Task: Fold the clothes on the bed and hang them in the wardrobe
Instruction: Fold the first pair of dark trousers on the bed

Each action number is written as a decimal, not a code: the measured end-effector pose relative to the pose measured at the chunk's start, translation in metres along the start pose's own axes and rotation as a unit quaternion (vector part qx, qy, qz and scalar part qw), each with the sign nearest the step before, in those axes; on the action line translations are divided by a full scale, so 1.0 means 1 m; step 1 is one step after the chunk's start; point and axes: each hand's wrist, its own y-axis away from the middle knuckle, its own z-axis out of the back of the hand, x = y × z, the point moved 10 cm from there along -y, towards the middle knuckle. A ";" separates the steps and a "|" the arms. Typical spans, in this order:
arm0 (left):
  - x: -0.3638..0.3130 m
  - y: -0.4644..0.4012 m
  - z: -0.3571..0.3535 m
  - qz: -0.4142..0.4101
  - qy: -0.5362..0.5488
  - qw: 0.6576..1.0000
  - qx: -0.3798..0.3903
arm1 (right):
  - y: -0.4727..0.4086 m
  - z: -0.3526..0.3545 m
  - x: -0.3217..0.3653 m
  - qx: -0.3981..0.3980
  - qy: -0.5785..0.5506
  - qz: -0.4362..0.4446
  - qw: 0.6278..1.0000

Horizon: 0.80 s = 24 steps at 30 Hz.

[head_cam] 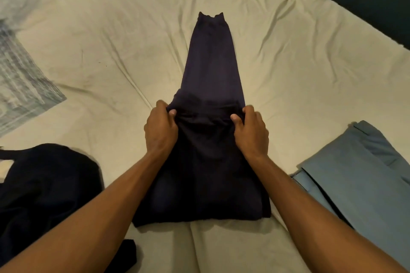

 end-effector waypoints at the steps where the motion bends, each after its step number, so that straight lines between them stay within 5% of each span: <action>1: -0.006 -0.005 -0.002 -0.017 -0.013 1.000 -0.002 | -0.007 -0.001 0.003 -0.002 0.013 0.008 1.000; 10: 0.006 -0.031 -0.023 -0.046 -0.100 0.994 0.006 | -0.035 -0.024 -0.003 -0.010 0.096 0.081 0.992; 12: -0.005 -0.019 -0.013 -0.074 -0.077 0.993 -0.045 | -0.029 -0.018 0.000 -0.041 0.120 0.079 0.989; 14: -0.033 0.007 -0.005 -0.160 -0.084 0.979 -0.097 | -0.009 -0.015 0.030 -0.080 0.150 0.169 0.971; 17: -0.052 0.044 -0.049 -0.280 -0.143 0.949 0.031 | 0.018 -0.053 0.053 0.037 0.184 0.296 0.937; 20: -0.013 0.041 -0.084 -0.254 -0.226 0.928 0.150 | 0.007 -0.076 0.015 0.151 0.237 0.256 0.925; 24: 0.000 0.035 -0.087 -0.233 -0.272 0.918 0.172 | 0.002 -0.073 0.003 0.154 0.263 0.239 0.922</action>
